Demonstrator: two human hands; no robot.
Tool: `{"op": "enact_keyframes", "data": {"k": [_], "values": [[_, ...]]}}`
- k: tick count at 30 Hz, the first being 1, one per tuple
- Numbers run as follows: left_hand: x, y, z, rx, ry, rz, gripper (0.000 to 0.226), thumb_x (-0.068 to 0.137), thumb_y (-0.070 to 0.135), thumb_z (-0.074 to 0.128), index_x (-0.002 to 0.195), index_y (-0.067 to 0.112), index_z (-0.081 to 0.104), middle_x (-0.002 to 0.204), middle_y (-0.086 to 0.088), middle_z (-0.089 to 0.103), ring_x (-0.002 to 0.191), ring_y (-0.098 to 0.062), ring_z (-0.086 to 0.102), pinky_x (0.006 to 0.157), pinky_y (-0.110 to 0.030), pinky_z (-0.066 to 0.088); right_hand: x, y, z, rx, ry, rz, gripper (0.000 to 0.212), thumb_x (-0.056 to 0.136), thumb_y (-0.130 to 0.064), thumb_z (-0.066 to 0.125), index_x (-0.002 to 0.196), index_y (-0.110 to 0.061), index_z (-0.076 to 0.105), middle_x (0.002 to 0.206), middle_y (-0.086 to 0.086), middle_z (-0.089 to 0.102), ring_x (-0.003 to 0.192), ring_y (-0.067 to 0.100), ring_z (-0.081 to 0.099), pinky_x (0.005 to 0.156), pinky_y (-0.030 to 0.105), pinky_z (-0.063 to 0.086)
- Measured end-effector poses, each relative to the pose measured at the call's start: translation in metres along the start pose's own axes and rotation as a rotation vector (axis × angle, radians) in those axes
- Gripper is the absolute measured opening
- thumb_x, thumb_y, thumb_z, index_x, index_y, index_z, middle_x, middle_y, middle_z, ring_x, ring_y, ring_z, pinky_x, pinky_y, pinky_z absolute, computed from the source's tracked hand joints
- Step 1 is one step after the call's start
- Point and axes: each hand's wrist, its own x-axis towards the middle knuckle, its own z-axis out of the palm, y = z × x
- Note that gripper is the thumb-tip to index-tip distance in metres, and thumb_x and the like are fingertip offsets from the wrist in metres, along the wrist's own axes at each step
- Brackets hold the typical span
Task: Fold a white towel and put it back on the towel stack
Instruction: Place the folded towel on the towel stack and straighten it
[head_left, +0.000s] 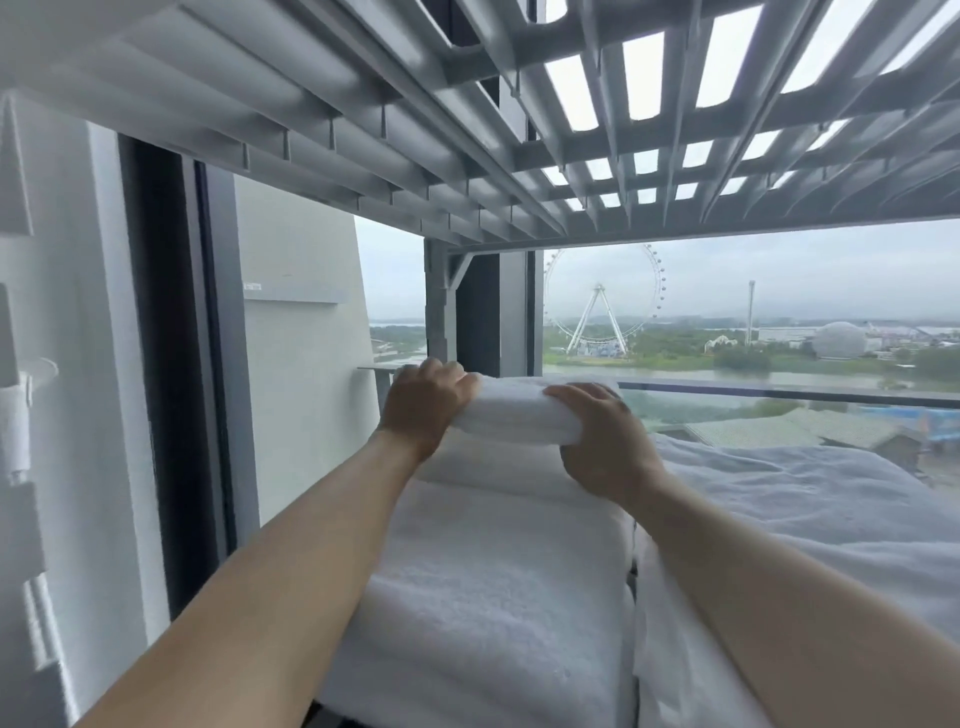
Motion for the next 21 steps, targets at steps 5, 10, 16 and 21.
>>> {"op": "enact_keyframes", "data": {"k": [5,10,16,21], "values": [[-0.003,-0.002,-0.001,0.030,0.233,0.090,0.062,0.064,-0.002,0.072,0.120,0.022,0.060,0.106,-0.005,0.065,0.091,-0.026,0.062,0.078,-0.037,0.051,-0.001,0.003,-0.009,-0.116,0.161,-0.215,0.059,0.057,0.008,0.057,0.112,-0.012,0.062,0.111,0.008,0.060,0.109,0.033,0.050,0.080,0.042,0.052],[-0.022,-0.007,0.011,-0.256,-0.295,-0.018,0.051,0.091,0.006,0.036,0.136,0.031,0.037,0.131,-0.005,0.048,0.116,-0.026,0.045,0.096,-0.035,0.036,-0.007,0.007,0.004,-0.008,-0.201,0.009,0.055,0.070,-0.027,0.075,0.121,-0.022,0.058,0.127,0.003,0.057,0.119,0.022,0.047,0.099,0.025,0.032],[-0.026,0.001,0.002,-0.295,-0.198,-0.036,0.054,0.088,0.005,0.035,0.136,0.031,0.036,0.137,-0.002,0.044,0.121,-0.026,0.043,0.100,-0.040,0.036,-0.008,0.002,0.001,-0.007,-0.156,0.044,0.064,0.067,-0.011,0.070,0.127,-0.020,0.050,0.135,0.004,0.047,0.124,0.023,0.040,0.100,0.035,0.038],[-0.032,0.003,0.001,-0.279,-0.199,-0.027,0.053,0.093,0.010,0.032,0.138,0.039,0.031,0.137,0.000,0.045,0.114,-0.027,0.049,0.089,-0.037,0.041,-0.011,-0.003,-0.012,-0.131,-0.076,0.084,0.050,0.062,0.006,0.051,0.104,-0.021,0.059,0.103,0.001,0.062,0.098,0.025,0.054,0.066,0.027,0.038]]}}
